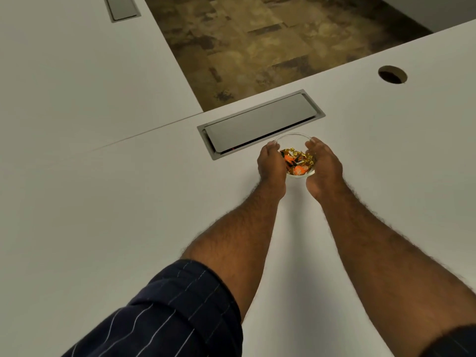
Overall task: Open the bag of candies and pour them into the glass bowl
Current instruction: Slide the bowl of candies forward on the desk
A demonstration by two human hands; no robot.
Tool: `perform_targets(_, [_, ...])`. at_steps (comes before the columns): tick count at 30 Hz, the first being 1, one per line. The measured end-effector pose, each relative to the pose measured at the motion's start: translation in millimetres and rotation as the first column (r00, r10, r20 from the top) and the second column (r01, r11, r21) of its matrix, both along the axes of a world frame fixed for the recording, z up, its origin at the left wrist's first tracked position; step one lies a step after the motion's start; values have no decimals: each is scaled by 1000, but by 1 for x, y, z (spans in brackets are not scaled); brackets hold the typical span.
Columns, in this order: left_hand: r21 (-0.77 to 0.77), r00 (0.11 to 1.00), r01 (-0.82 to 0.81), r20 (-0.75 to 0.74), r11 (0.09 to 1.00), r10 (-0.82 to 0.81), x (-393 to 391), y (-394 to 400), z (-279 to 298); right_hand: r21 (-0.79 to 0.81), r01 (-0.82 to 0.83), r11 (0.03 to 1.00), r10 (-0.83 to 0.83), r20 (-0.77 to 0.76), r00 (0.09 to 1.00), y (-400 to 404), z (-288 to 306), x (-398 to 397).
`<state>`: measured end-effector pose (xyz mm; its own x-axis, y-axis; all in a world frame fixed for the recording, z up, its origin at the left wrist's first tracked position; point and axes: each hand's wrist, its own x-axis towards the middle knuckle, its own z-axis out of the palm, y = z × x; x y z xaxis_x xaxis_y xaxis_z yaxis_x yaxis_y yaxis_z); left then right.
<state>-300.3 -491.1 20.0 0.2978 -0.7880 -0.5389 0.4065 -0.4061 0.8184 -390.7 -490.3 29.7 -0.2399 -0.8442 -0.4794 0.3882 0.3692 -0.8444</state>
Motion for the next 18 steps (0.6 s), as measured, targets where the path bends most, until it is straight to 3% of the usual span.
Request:
perform_targets(8, [29, 979, 202, -18, 979, -201, -24, -16, -33, 60, 100, 993, -105, 79, 991, -13, -38, -31])
perform_targets(18, [36, 960, 270, 66, 962, -271, -27, -23, -49, 66, 60, 996, -59, -20, 998, -19, -56, -37])
